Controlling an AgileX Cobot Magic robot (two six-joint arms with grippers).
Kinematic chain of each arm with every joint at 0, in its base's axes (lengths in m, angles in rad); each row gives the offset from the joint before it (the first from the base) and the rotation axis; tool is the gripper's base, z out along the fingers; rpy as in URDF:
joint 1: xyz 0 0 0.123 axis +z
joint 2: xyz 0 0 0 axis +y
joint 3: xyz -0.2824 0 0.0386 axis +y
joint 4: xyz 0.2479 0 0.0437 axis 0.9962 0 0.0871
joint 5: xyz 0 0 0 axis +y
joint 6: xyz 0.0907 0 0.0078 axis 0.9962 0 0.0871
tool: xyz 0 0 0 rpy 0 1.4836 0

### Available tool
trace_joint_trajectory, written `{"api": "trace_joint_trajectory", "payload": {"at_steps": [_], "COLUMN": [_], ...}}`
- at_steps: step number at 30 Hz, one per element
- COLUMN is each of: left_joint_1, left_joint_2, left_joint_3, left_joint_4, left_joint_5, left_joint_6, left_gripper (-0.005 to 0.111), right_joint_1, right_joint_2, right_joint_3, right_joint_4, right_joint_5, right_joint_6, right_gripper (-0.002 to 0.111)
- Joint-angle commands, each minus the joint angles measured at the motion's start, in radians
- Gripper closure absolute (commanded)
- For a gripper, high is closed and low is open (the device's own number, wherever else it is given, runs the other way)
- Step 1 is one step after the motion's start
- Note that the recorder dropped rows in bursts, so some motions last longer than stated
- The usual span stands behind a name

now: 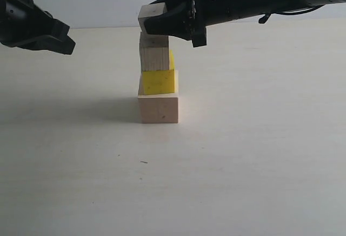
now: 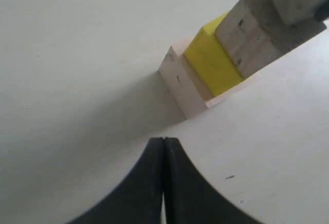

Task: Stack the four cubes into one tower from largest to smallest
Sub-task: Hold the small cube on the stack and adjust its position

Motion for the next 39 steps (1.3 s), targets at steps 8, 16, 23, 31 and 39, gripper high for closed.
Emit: {"api": "trace_joint_trajectory", "payload": {"at_steps": [8,16,23,31,39], "left_joint_1": [0.000,0.000,0.000,0.000,0.000], "left_joint_2": [-0.008,-0.008,-0.008,-0.008,-0.008], "left_joint_3": [0.002,0.002,0.002,0.002,0.002], "left_joint_4": [0.001,0.001,0.001,0.001,0.001], "left_joint_5": [-0.005,-0.005,-0.005,-0.005,-0.005], "left_joint_6": [0.004,0.004,0.004,0.004,0.004], "left_gripper": [0.107,0.107,0.107,0.107,0.107], "right_joint_1": [0.002,0.002,0.002,0.002,0.002], "right_joint_2": [-0.005,-0.005,-0.005,-0.005,-0.005], "right_joint_3": [-0.007,-0.007,-0.007,-0.007,-0.007], "right_joint_4": [-0.005,-0.005,-0.015,-0.039,-0.010], "right_joint_5": [0.009,0.009,0.009,0.009,0.009], "right_joint_6": [0.016,0.034,0.058,0.058,0.058], "right_gripper": [0.108,0.108,0.105,0.064,0.044]}}
